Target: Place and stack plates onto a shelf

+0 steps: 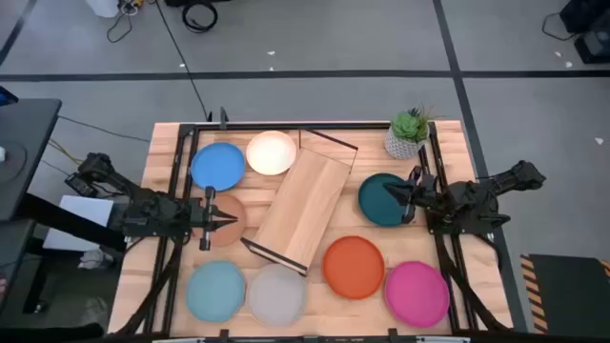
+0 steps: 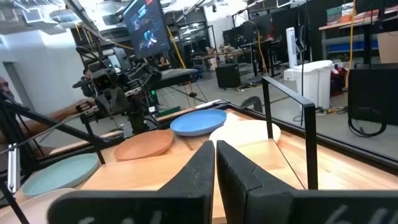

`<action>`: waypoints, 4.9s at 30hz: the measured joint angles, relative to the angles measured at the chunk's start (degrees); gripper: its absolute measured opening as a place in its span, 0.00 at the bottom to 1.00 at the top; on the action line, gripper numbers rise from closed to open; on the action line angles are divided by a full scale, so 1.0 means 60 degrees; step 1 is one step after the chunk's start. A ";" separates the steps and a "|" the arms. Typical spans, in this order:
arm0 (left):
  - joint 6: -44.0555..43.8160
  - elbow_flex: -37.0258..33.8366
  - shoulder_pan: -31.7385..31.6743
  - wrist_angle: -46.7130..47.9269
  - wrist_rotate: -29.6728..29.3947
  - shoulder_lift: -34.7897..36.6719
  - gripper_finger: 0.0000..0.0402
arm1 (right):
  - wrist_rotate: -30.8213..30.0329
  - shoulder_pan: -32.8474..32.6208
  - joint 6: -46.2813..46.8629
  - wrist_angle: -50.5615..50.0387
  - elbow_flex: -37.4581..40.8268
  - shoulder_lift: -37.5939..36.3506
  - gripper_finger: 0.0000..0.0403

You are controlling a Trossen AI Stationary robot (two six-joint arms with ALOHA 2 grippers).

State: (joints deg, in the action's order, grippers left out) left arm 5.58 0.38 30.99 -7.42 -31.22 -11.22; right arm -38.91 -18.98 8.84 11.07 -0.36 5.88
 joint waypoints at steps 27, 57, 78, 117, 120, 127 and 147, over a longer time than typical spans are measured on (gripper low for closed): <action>0.0004 0.0000 -0.0002 0.0000 0.0000 0.0000 0.08 | -0.0002 0.0000 0.0000 0.0000 0.0000 0.0001 0.06; -0.0002 0.0000 -0.0002 0.0000 -0.0001 0.0000 0.08 | -0.0002 0.0000 0.0000 0.0000 0.0000 -0.0001 0.06; -0.2978 -0.0001 -0.0002 -0.0980 0.0003 -0.0004 0.08 | -0.0002 0.0000 -0.0007 0.0077 0.0000 -0.0002 0.06; -0.1067 -0.0004 -0.0005 -0.4083 -0.0189 0.0004 0.08 | 0.2177 0.0743 0.2768 -0.4510 -0.3736 0.8092 0.19; -0.1067 -0.0004 -0.0005 -0.4062 -0.0185 0.0002 0.08 | 0.2902 0.0917 0.2973 -0.5225 -0.4366 0.8985 0.27; -0.0649 -0.0001 -0.0005 -0.4555 -0.0185 -0.0004 0.08 | 0.3049 0.0987 0.3106 -0.6620 -0.5685 1.0948 0.43; 0.0888 0.0000 -0.0005 -0.4563 -0.0182 -0.0004 0.08 | 0.3721 0.2065 0.4430 -0.7050 -0.6645 1.3755 0.25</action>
State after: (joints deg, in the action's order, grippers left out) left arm 10.91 0.38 30.96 -34.80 -32.32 -11.25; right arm -16.58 -6.59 35.42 -31.23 -40.23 88.41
